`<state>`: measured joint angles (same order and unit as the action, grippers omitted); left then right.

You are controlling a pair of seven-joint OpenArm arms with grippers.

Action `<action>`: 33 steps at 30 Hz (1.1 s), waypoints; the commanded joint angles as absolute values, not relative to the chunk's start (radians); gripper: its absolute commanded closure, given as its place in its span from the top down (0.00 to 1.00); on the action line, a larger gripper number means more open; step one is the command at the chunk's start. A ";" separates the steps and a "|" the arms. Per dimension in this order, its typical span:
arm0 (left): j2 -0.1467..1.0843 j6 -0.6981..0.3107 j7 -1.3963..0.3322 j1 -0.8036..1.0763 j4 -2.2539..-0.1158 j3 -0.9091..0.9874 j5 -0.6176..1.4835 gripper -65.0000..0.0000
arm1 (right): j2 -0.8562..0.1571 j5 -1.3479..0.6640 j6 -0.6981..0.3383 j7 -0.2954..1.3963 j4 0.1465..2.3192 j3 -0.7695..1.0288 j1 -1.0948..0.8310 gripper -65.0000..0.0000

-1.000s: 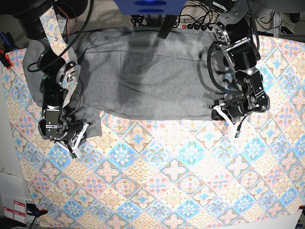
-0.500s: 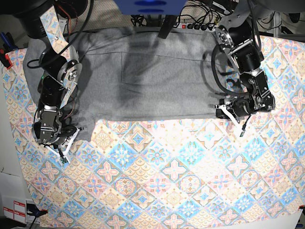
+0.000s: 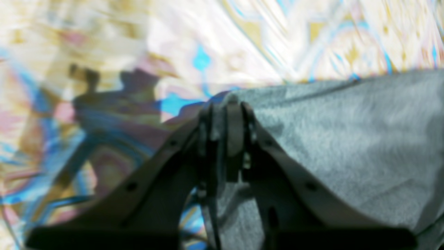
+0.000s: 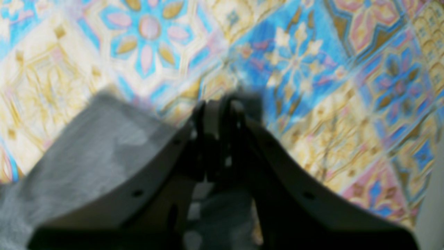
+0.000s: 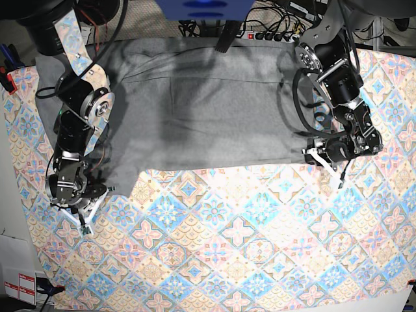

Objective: Fold the T-shirt properly
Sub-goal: 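Close both grippers on the hem corners and lift slightly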

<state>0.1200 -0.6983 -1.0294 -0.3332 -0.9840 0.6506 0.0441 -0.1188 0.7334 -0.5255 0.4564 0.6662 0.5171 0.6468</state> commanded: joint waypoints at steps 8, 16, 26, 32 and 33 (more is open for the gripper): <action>0.134 -0.698 -1.012 -0.401 -1.001 0.647 0.053 0.09 | -0.127 0.722 -0.484 0.441 0.763 0.509 0.690 0.07; 0.130 -0.698 -1.012 -0.380 -1.000 0.645 0.053 0.09 | -0.117 0.725 -0.539 0.521 0.762 0.507 0.636 0.09; 0.131 -0.698 -1.012 -0.366 -1.000 0.645 0.053 0.09 | -0.107 0.723 -0.674 0.567 0.763 0.516 0.622 0.53; 0.128 -0.698 -1.012 -0.348 -1.000 0.645 0.054 0.09 | -0.107 0.723 -0.679 0.573 0.877 0.516 0.604 0.65; 0.128 -0.698 -1.012 -0.348 -1.000 0.645 0.054 0.09 | -0.107 0.723 -0.679 0.573 0.891 0.516 0.596 0.65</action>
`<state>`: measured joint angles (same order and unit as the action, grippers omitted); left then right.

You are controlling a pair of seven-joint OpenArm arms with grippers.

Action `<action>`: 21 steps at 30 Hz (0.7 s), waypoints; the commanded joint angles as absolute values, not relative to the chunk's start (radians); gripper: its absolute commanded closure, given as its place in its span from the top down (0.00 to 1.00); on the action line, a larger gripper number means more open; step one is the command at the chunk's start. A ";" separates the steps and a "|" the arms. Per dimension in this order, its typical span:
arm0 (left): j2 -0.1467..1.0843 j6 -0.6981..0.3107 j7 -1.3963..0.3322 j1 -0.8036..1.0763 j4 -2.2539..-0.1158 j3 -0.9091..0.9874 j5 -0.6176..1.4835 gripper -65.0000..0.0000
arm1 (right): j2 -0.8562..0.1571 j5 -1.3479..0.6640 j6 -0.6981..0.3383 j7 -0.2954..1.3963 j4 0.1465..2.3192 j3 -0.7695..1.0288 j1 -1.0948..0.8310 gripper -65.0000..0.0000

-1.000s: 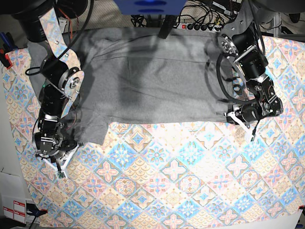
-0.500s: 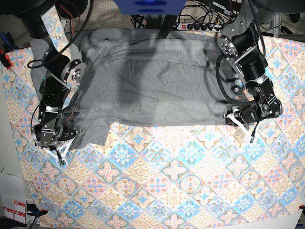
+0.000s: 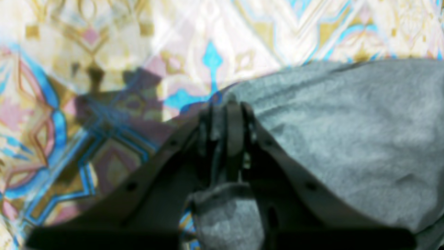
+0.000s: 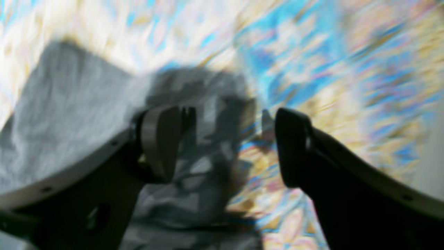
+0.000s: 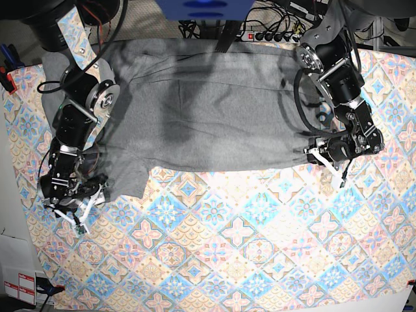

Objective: Fold the T-shirt properly
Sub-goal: 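Close both grippers on the hem corners and lift slightly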

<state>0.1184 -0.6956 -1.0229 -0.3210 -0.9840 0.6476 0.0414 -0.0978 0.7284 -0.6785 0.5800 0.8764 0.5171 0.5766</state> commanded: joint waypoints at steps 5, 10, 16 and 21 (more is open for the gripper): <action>0.128 -0.698 -1.012 -0.346 -1.000 0.645 0.054 0.09 | -0.108 0.723 -0.676 0.565 0.888 0.516 0.598 0.65; 0.128 -0.698 -1.012 -0.346 -1.000 0.645 0.054 0.09 | -0.128 0.723 -0.662 0.515 0.743 0.519 0.650 0.65; 0.133 -0.698 -1.012 -0.331 -1.000 0.645 0.058 0.09 | -0.189 0.723 -0.630 0.455 0.572 0.544 0.725 0.65; 0.133 -0.698 -1.012 -0.325 -1.001 0.645 0.059 0.09 | -0.225 0.725 -0.585 0.409 0.495 0.542 0.736 0.66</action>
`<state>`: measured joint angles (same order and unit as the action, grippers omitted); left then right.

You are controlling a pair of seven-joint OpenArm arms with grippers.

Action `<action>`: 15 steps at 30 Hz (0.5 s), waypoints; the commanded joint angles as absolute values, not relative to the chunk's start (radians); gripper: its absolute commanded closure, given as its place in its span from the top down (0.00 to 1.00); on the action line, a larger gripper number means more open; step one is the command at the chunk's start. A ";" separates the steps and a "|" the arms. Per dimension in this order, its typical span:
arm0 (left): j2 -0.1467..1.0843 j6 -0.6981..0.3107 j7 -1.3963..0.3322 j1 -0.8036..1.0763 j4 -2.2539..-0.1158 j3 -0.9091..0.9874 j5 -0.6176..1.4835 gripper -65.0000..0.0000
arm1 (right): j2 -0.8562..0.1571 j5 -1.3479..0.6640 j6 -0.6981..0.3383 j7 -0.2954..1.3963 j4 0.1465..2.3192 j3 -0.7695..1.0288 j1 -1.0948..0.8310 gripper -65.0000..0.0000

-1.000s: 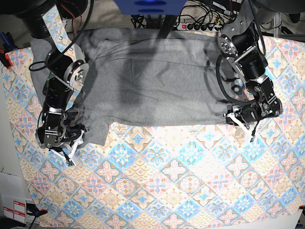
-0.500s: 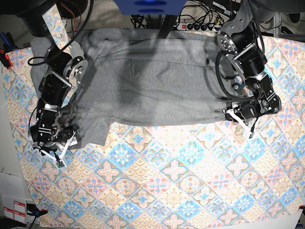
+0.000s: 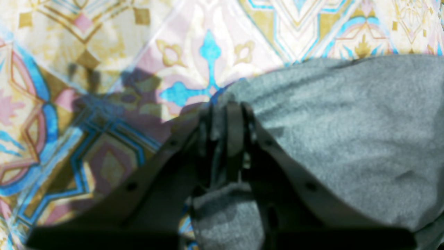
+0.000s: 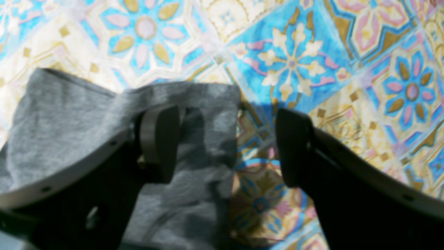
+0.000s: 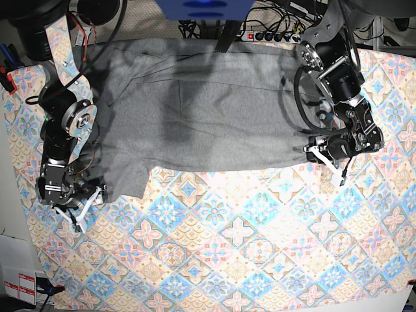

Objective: Fold the T-shirt properly
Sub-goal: 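Close both grippers on the hem corners and lift slightly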

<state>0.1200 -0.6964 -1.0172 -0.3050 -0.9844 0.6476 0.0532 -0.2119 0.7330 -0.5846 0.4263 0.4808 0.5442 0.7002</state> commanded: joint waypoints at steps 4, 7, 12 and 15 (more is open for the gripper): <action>0.133 -0.698 -1.012 -0.325 -1.001 0.645 0.059 0.09 | -0.248 0.725 -0.558 0.363 0.421 0.544 0.736 0.66; 0.133 -0.698 -1.012 -0.325 -1.001 0.645 0.061 0.09 | -0.263 0.722 -0.529 0.329 0.374 0.562 0.734 0.66; 0.134 -0.698 -1.012 -0.323 -1.001 0.645 0.061 0.09 | -0.311 0.723 -0.495 0.249 0.298 0.611 0.733 0.66; 0.134 -0.698 -1.012 -0.323 -1.001 0.645 0.061 0.09 | -0.318 0.723 -0.495 0.245 0.286 0.611 0.733 0.66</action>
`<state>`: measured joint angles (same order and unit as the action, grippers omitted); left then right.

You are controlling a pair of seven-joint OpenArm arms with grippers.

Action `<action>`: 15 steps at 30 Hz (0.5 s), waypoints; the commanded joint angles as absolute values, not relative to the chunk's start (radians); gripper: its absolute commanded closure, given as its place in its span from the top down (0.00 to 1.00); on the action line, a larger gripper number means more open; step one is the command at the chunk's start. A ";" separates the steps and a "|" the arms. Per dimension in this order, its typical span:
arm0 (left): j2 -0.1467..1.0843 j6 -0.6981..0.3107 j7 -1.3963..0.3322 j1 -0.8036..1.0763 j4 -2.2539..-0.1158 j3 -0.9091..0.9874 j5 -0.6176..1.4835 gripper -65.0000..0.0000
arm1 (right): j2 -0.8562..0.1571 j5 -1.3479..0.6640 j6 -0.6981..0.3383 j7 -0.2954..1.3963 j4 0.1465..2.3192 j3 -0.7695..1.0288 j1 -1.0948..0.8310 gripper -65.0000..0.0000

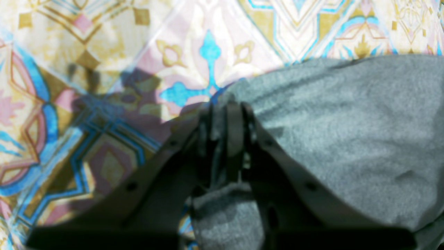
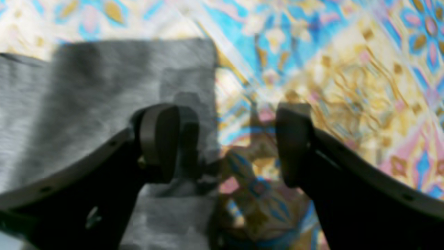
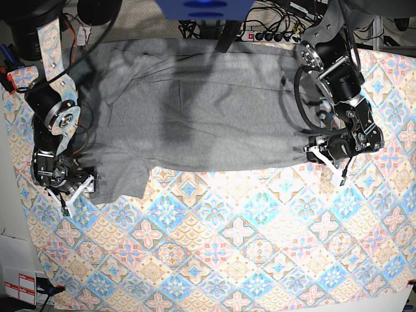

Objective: Fold the T-shirt properly
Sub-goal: 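Close both grippers on the hem corners and lift slightly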

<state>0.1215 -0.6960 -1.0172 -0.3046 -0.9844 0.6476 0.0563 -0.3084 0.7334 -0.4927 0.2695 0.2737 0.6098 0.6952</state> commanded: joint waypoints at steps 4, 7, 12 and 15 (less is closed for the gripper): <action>0.134 -0.698 -1.012 -0.323 -1.001 0.645 0.061 0.09 | -0.318 0.723 -0.495 0.242 0.259 0.608 0.733 0.66; 0.134 -0.698 -1.012 -0.323 -1.001 0.645 0.061 0.09 | -0.315 0.723 -0.496 0.239 0.220 0.608 0.731 0.66; 0.134 -0.698 -1.012 -0.309 -1.001 0.645 0.061 0.09 | -0.311 0.725 -0.501 0.240 0.216 0.608 0.731 0.65; 0.136 -0.698 -1.012 -0.303 -1.003 0.645 0.062 0.09 | -0.295 0.727 -0.532 0.245 0.216 0.607 0.731 0.65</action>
<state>0.1226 -0.6964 -1.0016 -0.2878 -0.9874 0.6476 0.0685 -0.2939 0.7300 -0.5114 0.2462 0.2077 0.6086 0.7010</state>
